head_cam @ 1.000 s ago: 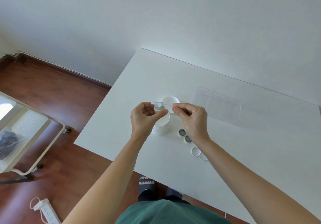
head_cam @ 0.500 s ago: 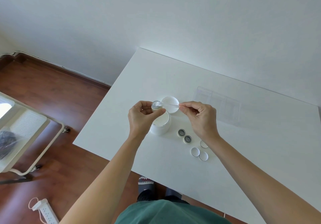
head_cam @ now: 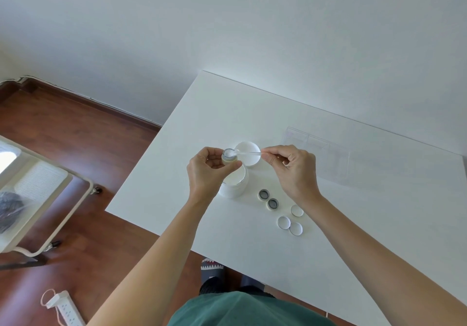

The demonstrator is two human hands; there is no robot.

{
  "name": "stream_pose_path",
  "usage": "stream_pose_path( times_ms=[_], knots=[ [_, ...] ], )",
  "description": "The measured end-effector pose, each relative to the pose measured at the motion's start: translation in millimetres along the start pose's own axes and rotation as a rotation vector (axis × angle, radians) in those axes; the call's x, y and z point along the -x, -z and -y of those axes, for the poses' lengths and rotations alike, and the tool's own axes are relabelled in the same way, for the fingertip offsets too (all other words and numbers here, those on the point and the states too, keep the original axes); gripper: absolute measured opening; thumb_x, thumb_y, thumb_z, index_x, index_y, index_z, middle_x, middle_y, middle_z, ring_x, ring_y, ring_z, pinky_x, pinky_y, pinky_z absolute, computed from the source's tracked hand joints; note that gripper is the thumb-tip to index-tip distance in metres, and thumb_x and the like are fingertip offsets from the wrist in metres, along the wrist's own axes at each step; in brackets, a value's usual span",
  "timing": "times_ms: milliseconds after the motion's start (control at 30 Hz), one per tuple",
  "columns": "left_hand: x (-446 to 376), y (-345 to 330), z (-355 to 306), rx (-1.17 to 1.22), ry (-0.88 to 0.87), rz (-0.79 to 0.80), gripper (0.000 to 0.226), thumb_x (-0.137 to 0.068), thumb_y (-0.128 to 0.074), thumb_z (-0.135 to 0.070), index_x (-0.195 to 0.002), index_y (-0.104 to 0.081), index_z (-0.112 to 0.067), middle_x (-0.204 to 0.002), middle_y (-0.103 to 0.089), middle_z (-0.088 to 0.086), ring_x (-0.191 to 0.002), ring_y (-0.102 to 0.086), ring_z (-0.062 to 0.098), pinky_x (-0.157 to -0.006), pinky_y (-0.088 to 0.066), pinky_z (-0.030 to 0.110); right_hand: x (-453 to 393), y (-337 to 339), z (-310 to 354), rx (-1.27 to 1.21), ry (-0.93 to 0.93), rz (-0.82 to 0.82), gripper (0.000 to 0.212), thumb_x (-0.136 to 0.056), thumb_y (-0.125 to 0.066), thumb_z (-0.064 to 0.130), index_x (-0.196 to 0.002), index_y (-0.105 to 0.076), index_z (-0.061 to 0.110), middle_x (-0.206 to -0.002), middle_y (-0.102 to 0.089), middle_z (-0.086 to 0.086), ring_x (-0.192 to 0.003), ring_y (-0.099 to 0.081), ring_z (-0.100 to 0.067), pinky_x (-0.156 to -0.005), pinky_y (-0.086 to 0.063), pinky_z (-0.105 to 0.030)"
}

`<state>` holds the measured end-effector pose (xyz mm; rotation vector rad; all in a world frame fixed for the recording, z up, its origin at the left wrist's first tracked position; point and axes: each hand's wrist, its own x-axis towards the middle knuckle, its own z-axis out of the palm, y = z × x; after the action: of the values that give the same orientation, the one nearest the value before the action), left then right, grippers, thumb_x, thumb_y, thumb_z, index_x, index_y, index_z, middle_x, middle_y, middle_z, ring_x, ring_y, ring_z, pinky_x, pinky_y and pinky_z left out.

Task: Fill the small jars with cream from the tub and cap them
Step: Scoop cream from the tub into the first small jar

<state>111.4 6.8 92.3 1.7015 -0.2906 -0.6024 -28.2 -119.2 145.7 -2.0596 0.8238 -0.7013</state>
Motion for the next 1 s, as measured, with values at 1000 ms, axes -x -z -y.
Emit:
stream_pose_path(
  times_ms=[1000],
  knots=[
    [6,-2,3,-0.269,-0.248,-0.110,0.036,-0.064,-0.092,-0.012,-0.085,-0.062,-0.011,-0.085,-0.068,0.001,-0.073,-0.063,0.005,-0.068,-0.050,0.012,1,-2,23,0.136,0.088,0.027,0.014,-0.090,-0.066,0.022,-0.081,-0.074,0.016,-0.068,-0.069,-0.002,-0.063,-0.053,-0.010,-0.060,-0.038,-0.009]
  ],
)
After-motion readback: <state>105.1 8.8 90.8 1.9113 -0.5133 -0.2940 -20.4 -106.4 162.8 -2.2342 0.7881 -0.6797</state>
